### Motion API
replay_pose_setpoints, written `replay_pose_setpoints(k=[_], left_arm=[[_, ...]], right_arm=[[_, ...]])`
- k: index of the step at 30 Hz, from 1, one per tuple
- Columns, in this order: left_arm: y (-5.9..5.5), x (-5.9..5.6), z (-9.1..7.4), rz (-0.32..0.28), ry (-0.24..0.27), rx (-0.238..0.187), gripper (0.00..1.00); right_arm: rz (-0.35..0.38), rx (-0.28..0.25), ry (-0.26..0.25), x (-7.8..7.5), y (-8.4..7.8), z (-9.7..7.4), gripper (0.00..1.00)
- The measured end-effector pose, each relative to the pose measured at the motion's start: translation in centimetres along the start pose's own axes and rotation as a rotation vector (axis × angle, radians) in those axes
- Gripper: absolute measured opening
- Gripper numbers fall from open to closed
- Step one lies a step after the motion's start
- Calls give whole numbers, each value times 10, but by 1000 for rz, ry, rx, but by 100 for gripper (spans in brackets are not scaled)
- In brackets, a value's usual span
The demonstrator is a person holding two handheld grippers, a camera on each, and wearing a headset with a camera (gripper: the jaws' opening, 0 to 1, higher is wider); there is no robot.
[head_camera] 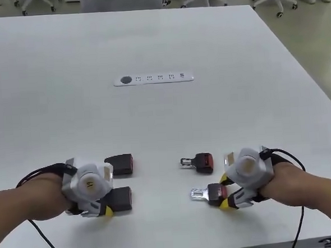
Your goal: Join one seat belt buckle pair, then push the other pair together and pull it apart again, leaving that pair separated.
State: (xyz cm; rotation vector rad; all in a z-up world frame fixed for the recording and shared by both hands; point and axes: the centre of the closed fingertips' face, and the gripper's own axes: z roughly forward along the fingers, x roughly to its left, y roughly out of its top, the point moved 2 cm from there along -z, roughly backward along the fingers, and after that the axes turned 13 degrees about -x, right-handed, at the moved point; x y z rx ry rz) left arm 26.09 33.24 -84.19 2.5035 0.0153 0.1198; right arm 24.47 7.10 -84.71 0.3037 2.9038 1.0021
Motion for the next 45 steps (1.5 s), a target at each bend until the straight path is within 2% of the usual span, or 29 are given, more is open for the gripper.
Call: replay_pose_setpoints(k=[9, 19, 26, 33, 38, 45], left_arm=[[0, 0, 0, 8, -9, -1, 33], [0, 0, 1, 5, -12, 3, 33], [0, 0, 1, 17, -23, 7, 33], [0, 0, 1, 21, -28, 10, 33], [0, 0, 1, 16, -25, 12, 33], [0, 0, 1, 30, -31, 17, 33]], right_arm=[[-40, -50, 4, 11, 38, 29, 35], [-5, -112, -11, 18, 80, 62, 34], [-33, -128, 2, 22, 102, 81, 34], [-32, -122, -1, 24, 112, 88, 34], [-108, -99, -17, 25, 117, 88, 33], [-108, -122, -19, 23, 123, 93, 33]])
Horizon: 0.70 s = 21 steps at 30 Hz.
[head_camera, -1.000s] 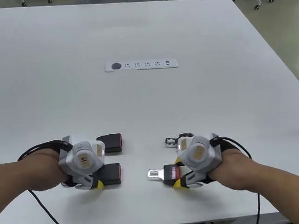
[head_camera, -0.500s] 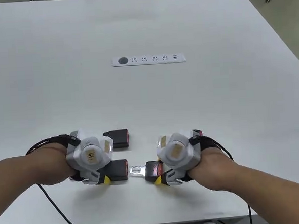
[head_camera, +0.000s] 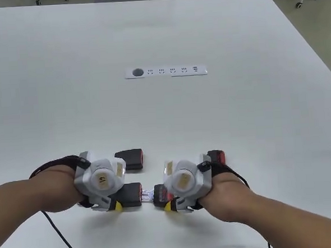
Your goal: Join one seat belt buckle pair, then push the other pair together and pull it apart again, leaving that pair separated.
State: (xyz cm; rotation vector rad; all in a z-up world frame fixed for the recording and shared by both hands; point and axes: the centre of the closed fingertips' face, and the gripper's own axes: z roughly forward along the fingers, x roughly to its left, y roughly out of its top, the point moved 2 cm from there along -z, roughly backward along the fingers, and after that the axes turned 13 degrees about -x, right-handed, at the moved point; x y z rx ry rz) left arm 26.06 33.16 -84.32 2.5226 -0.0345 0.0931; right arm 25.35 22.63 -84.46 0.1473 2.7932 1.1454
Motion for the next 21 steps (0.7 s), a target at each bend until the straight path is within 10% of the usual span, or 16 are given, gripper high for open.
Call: replay_pose_setpoints(k=[21], left_arm=[[1, 0, 0, 9, -15, -1, 32]], right_arm=[[31, -35, 32, -2, 7, 10, 32]])
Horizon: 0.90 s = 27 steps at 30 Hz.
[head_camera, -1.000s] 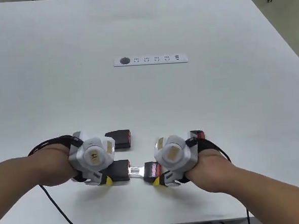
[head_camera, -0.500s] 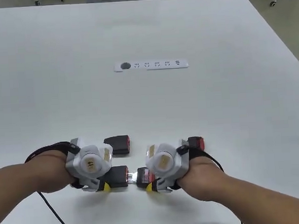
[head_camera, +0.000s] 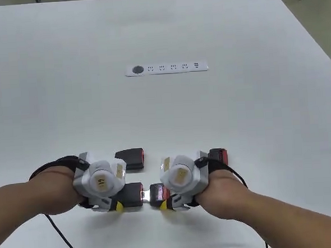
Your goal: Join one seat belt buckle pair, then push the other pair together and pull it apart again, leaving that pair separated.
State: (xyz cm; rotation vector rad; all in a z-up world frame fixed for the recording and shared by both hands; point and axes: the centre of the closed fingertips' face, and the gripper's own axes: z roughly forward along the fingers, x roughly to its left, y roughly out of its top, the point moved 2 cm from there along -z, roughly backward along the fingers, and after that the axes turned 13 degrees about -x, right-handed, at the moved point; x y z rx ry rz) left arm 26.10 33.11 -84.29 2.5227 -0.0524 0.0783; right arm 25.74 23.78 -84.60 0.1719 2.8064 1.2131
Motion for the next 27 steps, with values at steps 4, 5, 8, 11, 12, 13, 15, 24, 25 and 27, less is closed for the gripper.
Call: replay_pose_setpoints(k=[4, 5, 8, 11, 12, 13, 15, 24, 25, 27], left_arm=[[0, 0, 0, 3, -4, 1, 32], [0, 0, 0, 5, -6, 3, 32], [0, 0, 0, 5, -4, 6, 32], [0, 0, 0, 8, -2, 4, 32], [0, 0, 0, 9, -4, 4, 32], [0, 0, 0, 10, -7, 5, 32], [0, 0, 1, 12, -9, 11, 32], [-2, 1, 1, 8, -8, 21, 32], [-3, 1, 1, 6, -6, 19, 32], [-3, 0, 1, 2, -1, 13, 32]], right_arm=[[-1, -11, -1, 0, 3, 2, 32], [-1, -11, 0, 1, 4, 4, 32], [-3, -8, 0, 0, 6, 7, 32], [-1, -11, 0, 0, 5, 7, 31], [0, -11, -2, 1, 6, 7, 31], [1, -10, -3, 1, 6, 7, 31], [-1, -7, -7, 2, 8, 9, 31], [-3, -11, -1, 2, 7, 8, 31], [-4, -14, 2, 3, 7, 7, 31], [-5, -15, 11, 3, 6, 6, 31]])
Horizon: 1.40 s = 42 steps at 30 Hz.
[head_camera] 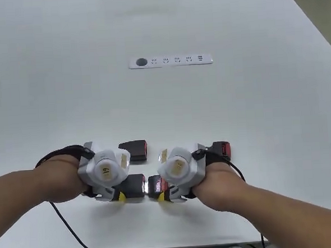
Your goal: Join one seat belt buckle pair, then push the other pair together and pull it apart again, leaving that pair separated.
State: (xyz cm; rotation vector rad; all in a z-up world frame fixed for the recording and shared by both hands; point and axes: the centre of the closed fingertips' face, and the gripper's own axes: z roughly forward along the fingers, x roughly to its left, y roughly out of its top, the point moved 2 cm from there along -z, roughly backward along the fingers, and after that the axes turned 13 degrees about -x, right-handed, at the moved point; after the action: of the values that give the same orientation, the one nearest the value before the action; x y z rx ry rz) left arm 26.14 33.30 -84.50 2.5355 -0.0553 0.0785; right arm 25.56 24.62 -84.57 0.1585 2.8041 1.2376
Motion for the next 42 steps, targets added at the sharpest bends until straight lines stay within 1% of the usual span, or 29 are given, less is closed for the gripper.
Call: replay_pose_setpoints(k=[4, 7, 15, 19, 21, 25, 26, 29, 32, 35, 39, 41, 42], left_arm=[[-1, -1, -2, -4, 19, -27, 32], [-1, 0, -1, -10, 23, -30, 31], [0, 0, -1, -11, 5, -8, 32], [1, 0, 0, -13, -5, 19, 32], [1, 1, 0, -9, -7, 21, 32], [1, 1, -1, -21, -7, 25, 33], [1, 1, 0, -28, -9, 33, 33], [2, 1, 1, -28, -17, 62, 33], [2, 1, 0, -30, -15, 68, 34], [2, 1, 0, -33, -9, 62, 34], [1, 0, -2, -42, 8, 63, 34], [3, -1, -4, -34, 18, 69, 34], [5, 0, -7, -35, 27, 65, 34]], right_arm=[[-2, -3, 6, -1, -1, 1, 31], [-3, -5, 13, -1, -1, 1, 31], [6, -7, 19, -1, -2, 0, 31], [11, -10, 18, -1, -2, 0, 31], [13, -10, 17, -1, -1, 0, 31], [12, -13, 17, -1, -1, 0, 33], [29, -19, 13, -1, -1, 0, 33], [18, -19, 7, -1, -1, 1, 33], [15, -16, 4, 0, -1, 1, 34], [12, -12, 3, -1, -1, 1, 34], [27, -9, -11, -1, -1, 0, 35], [27, -14, -18, 0, 0, -2, 36], [31, -20, -19, 0, 2, -4, 36]])
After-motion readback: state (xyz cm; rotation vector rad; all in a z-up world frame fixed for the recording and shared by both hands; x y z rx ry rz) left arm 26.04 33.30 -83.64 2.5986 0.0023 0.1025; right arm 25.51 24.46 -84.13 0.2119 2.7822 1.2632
